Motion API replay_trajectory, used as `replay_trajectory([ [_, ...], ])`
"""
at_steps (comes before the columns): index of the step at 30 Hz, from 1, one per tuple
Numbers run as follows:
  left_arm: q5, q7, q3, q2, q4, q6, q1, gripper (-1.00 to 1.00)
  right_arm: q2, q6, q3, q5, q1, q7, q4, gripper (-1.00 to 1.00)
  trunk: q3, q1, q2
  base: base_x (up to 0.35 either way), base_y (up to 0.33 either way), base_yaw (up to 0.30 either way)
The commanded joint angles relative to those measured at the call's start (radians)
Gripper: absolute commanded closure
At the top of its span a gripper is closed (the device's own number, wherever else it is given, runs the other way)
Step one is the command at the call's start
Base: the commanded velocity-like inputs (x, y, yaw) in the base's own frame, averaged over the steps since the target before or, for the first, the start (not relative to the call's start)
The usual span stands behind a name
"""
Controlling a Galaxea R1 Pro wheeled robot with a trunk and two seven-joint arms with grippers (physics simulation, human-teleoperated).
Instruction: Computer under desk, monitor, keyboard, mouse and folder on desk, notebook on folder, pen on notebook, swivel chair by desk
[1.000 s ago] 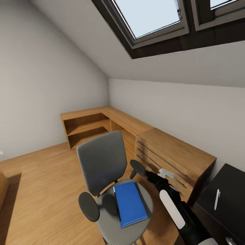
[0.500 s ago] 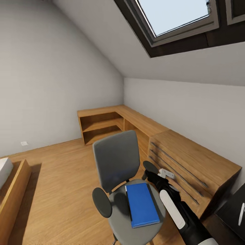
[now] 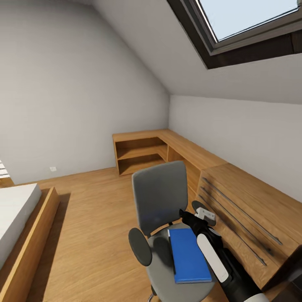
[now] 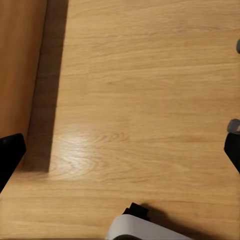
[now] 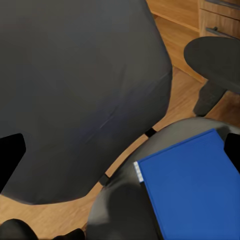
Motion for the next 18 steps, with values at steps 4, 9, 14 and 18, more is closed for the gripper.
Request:
replay_trajectory([
  [4,0.005,0.007,-0.002,0.0,-0.002,0.004,0.0,-1.0,-0.004,0.001,0.002,-0.007,-0.001,-0.008,-0.001,-1.0,-0.001,0.0,-0.001,0.0,0.0,0.035],
  [9,0.005,0.007,0.001,0.0,-0.007,0.001,0.0,-1.0,-0.001,-0.001,0.002,-0.009,-0.001,-0.009,-0.006,-1.0,-0.001,0.0,-0.001,0.0,0.0,0.002],
  [14,0.04,0.001,0.147,0.002,-0.012,0.004,0.0,-1.0,-0.002,-0.069,0.004,0.096,-0.001,-0.003,0.063,-1.0,-0.001,0.0,-0.001,0.0,0.0,0.0],
  [18,0.077,0.0,0.175,0.006,-0.029,0.005,0.0,-1.0,0.008,-0.089,0.007,0.186,-0.002,-0.003,0.116,-1.0,-0.001,0.0,-0.001,0.0,0.0,0.0],
])
